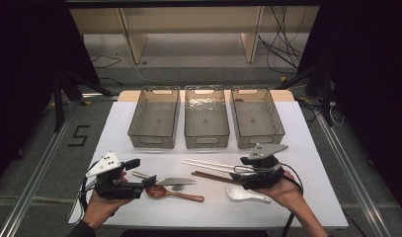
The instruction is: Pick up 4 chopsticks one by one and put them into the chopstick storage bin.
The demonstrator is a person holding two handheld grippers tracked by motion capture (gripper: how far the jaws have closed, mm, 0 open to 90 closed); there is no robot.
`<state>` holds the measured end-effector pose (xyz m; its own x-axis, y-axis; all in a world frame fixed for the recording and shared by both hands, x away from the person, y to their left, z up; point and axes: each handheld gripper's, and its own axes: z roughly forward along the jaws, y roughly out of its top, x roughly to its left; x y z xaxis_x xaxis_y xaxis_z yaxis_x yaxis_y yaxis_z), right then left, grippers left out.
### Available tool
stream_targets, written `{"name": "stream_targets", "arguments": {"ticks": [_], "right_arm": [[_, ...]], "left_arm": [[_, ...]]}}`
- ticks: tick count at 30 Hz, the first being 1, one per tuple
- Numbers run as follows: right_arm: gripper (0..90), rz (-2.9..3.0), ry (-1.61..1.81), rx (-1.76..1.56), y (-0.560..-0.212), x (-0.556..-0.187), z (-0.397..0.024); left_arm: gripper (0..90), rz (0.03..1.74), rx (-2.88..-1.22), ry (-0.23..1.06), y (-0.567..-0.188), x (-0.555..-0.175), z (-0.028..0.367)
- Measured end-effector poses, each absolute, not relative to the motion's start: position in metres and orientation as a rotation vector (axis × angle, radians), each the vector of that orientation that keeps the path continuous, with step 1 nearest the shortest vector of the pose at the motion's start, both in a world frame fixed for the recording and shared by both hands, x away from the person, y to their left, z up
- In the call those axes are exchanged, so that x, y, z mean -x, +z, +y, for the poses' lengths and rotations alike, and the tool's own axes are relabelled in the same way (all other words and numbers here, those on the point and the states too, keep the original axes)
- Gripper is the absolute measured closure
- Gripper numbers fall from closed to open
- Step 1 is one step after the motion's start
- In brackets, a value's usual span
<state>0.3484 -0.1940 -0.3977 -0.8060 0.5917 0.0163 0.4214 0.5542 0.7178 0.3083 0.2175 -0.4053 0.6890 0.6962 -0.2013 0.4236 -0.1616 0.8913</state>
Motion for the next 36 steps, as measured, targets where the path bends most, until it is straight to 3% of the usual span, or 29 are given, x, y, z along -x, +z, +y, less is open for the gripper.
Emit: {"name": "stream_targets", "arguments": {"ticks": [4,17,23,36], "right_arm": [[37.5,2.648,0.978,-0.832,-0.407,-0.359,-0.186],[57.1,2.806,0.674,-0.801,-0.431,-0.384,-0.176],[59.6,2.865,0.600,-0.780,-0.439,-0.394,-0.174],[74.1,2.959,0.492,-0.727,-0.450,-0.407,-0.173]], "left_arm": [[13.3,0.890,-1.796,0.307,-0.405,-0.308,0.218],[13.3,0.886,-1.796,0.308,-0.405,-0.309,0.218],[13.3,0.896,-1.795,0.316,-0.406,-0.309,0.218],[13.3,0.888,-1.799,0.316,-0.405,-0.308,0.219]]}}
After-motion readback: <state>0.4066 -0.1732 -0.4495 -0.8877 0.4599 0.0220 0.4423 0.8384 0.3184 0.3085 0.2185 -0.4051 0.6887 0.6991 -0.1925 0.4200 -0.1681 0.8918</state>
